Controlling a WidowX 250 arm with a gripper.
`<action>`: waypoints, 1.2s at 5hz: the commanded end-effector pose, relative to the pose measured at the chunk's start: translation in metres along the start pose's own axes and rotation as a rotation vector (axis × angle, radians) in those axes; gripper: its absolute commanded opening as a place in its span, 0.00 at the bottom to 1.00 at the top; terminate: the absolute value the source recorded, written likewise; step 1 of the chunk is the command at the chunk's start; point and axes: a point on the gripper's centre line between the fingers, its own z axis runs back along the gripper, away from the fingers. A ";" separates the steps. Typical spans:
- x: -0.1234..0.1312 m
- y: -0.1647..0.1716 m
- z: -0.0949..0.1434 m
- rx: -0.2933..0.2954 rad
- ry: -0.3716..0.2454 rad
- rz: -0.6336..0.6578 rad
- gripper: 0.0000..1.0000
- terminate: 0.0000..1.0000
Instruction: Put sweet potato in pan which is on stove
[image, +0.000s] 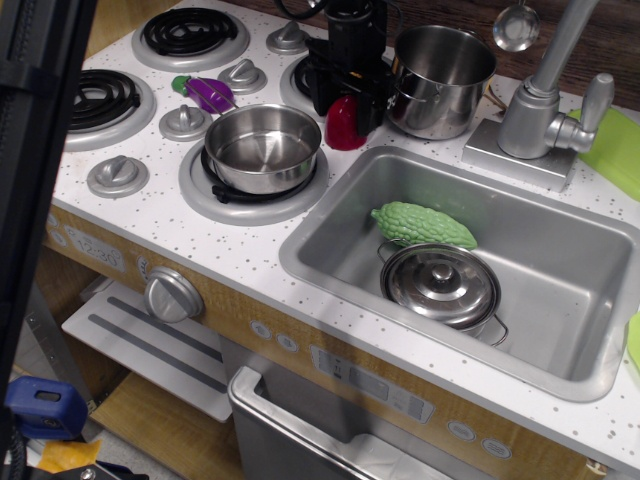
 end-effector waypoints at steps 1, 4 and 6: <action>0.006 0.006 0.016 0.012 -0.084 0.028 0.00 0.00; 0.010 -0.005 0.064 0.168 -0.060 0.012 0.00 0.00; 0.005 -0.001 0.102 0.262 0.005 0.020 0.00 0.00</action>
